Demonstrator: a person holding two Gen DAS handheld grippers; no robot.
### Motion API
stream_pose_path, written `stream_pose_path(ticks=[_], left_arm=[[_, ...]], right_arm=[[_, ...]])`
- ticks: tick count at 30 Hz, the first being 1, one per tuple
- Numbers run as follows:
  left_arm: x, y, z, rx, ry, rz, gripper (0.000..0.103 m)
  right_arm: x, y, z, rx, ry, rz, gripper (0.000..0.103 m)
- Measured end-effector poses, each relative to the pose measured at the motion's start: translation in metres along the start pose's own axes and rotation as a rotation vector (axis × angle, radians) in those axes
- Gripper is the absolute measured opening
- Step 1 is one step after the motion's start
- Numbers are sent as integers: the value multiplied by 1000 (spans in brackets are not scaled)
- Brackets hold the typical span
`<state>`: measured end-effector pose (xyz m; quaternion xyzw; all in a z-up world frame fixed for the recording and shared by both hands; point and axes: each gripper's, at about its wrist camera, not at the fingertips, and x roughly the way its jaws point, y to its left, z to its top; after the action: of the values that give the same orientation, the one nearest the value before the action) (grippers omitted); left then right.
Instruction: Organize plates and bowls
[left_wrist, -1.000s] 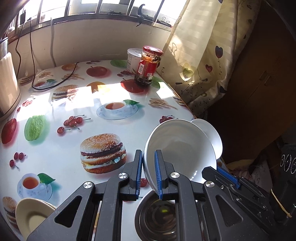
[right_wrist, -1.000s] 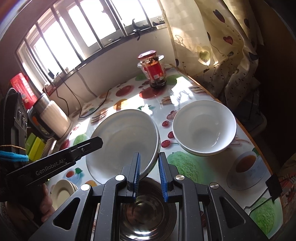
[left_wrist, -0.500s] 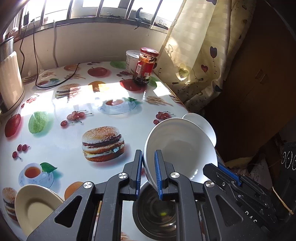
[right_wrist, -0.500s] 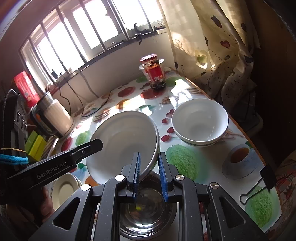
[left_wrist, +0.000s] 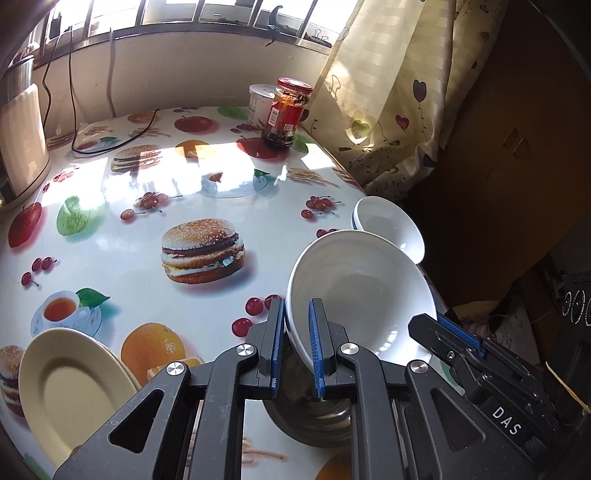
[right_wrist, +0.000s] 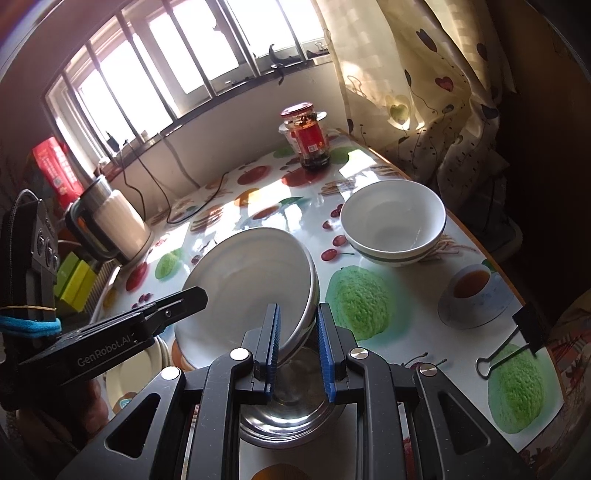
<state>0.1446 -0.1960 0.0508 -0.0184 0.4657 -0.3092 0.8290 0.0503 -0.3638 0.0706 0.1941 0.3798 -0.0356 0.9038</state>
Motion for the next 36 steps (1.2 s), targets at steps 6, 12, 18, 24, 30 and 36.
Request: stream_pose_path(ticks=[6,12,18,24,30,36], left_arm=[[-1,1,-11,-4,16,-2,14],[-4,0,-17,-7,18,2,14],[-4,-1,-24,-13,26,3,14],[-4,0,-30,-12,30,11,14],[-1,2,-37,-22,48,14,14],[-1,0,-38,-21,51,19,14]], right_arm=[[-4,0,-10,0,7,-3,20],[-5,-1,-18,8,13,-4,20],[-6,-3,-24,17,22,-5,20],[-6,-4,-31,22,30,1,20],[-5,-4,-36,24,41,2,20],[-4,-4,-38,25,45,3,20]])
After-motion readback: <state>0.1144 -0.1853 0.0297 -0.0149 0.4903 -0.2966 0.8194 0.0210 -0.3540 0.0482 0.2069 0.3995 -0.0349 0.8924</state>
